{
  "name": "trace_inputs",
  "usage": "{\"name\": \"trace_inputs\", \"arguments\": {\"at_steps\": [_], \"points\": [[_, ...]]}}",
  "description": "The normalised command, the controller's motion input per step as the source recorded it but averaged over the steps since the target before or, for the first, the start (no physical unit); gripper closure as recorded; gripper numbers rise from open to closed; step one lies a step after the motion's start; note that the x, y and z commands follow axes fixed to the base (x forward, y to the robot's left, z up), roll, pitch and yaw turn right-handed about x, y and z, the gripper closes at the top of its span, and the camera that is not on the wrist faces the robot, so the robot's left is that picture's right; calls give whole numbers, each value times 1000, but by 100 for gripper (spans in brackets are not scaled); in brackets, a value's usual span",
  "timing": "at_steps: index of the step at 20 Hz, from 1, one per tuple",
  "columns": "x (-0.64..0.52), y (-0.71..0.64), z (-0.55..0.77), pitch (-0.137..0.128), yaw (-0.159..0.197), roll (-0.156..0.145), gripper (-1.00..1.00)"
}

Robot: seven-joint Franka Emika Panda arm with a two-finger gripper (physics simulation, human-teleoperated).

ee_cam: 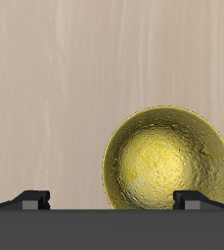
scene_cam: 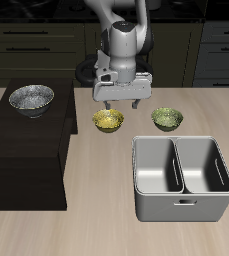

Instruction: Stack the yellow bowl on the black bowl

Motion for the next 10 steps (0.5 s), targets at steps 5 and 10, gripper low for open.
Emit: {"name": "trace_inputs", "arguments": {"at_steps": [5,10], "points": [[76,-16,-51,19,7,-2,-100],[49,-6,-111,27,4,4,-100]]}}
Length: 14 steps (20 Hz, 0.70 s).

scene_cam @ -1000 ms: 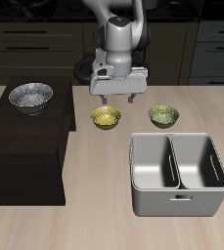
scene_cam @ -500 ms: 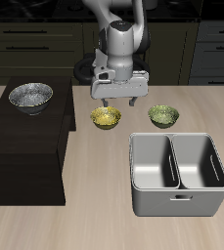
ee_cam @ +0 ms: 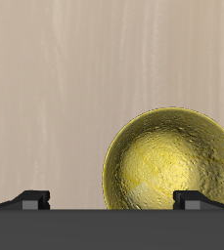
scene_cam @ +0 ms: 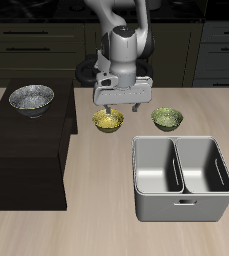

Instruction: Stack the yellow bowl on the black bowl

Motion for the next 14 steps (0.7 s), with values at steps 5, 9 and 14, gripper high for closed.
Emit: {"name": "trace_inputs", "arguments": {"at_steps": [5,9,14], "points": [[30,-1,-67,20,2,8,-100],[68,30,-236,51,17,38,-100],[-3,14,-62,10,6,20,100]]}}
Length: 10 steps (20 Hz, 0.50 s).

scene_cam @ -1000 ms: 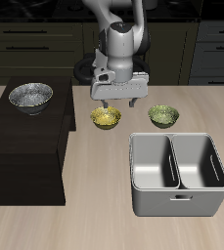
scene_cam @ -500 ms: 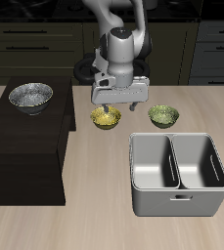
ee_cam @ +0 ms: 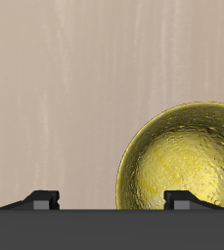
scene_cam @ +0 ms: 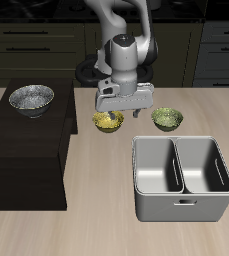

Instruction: Stack the yellow bowl on the black bowl

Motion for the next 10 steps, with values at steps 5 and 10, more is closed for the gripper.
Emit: {"name": "trace_inputs", "arguments": {"at_steps": [5,10], "points": [[-15,-9,33,-3,3,2,100],[-39,-17,42,0,0,14,100]]}}
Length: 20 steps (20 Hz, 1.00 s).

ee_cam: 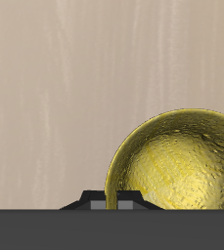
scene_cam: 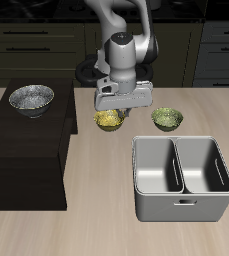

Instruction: Stack the yellow bowl on the black bowl

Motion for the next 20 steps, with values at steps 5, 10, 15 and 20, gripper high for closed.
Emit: {"name": "trace_inputs", "arguments": {"at_steps": [5,10,15,20], "points": [[-24,-1,55,-2,-7,9,100],[-46,-2,119,-11,0,11,100],[-136,-167,750,-93,-79,13,100],[-18,-147,592,-83,-36,-25,100]]}}
